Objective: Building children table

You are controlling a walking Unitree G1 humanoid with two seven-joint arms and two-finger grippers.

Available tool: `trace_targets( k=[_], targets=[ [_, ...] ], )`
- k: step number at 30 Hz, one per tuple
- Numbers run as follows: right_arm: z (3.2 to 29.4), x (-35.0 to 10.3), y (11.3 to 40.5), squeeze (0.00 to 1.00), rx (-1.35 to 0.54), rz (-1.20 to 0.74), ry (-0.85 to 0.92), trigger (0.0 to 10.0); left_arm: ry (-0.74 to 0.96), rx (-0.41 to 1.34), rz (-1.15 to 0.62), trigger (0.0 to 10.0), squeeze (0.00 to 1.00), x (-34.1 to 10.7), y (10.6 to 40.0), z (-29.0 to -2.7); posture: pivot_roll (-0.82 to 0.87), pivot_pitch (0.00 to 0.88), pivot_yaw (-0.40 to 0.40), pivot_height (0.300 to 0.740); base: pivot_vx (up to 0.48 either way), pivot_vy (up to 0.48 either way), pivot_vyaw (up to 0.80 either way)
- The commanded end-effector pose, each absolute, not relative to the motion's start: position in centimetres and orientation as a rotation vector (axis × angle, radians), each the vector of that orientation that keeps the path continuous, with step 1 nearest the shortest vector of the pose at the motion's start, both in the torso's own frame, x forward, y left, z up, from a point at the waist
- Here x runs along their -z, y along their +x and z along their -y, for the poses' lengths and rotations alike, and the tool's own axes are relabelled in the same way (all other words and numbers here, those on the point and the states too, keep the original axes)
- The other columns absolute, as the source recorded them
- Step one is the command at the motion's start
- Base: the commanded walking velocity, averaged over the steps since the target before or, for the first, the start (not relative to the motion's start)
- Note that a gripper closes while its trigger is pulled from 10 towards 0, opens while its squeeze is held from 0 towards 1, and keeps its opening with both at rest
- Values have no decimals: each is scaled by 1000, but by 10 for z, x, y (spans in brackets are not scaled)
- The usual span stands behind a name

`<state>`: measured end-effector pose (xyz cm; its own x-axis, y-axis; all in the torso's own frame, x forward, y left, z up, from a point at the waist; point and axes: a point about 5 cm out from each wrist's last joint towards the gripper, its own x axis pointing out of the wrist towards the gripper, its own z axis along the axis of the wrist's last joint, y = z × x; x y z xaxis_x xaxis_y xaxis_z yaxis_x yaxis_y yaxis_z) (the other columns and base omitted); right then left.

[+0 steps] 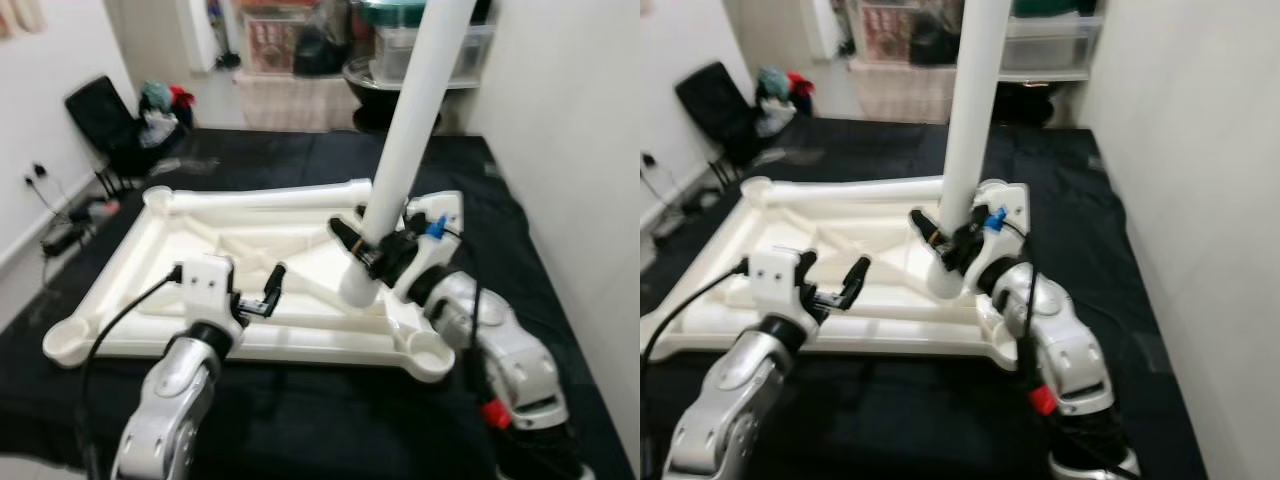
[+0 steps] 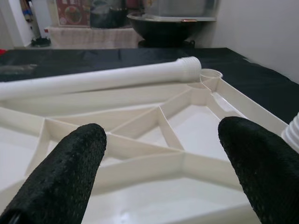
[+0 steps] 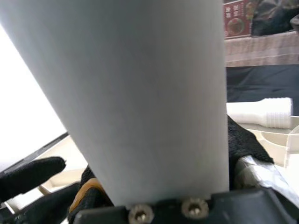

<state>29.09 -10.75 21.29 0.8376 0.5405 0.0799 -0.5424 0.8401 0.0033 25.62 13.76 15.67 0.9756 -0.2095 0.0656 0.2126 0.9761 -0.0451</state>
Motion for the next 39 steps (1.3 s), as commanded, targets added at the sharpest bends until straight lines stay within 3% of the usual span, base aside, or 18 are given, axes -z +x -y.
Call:
trace_targets(
  k=[1, 6, 8, 10, 17, 24, 34, 39],
  targets=[
    [102, -215, 288, 0, -611, 82, -4, 10000, -40, 224, 45, 10000, 0, -155, 252, -137, -73, 27, -10, 740, 0, -469, 0],
    [104, -216, 290, 0, -626, 75, -31, 10000, -45, 235, 25, 10000, 0, -153, 249, -135, -72, 36, -11, 740, 0, -281, 0],
    [105, -219, 292, 0, -670, 68, -41, 10000, -46, 308, -11, 10000, 0, -147, 242, -128, -70, 45, -11, 740, 0, 0, 0],
    [106, -228, 290, 0, -820, 85, -87, 10000, -34, 516, -59, 10000, 0, -138, 218, -108, -69, 65, -11, 740, 0, 0, 0],
    [108, -236, 286, 0, -976, 96, -151, 10000, -7, 660, -82, 10000, 0, -134, 193, -104, -66, 88, -15, 740, 0, 0, 0],
    [108, -234, 283, 0, -1080, 61, -208, 10000, -1, 563, -114, 10000, 0, -131, 183, -113, -58, 117, -27, 740, 0, 0, 0],
    [110, -235, 286, 0, -1109, 47, -217, 10000, 31, 460, -81, 10000, 0, -137, 182, -122, -48, 130, -30, 740, 0, 463, 0],
    [113, -238, 291, 0, -1096, 50, -209, 10000, 81, 421, -49, 10000, 0, -143, 182, -126, -45, 142, -30, 740, 0, 0, 0]
  ],
)
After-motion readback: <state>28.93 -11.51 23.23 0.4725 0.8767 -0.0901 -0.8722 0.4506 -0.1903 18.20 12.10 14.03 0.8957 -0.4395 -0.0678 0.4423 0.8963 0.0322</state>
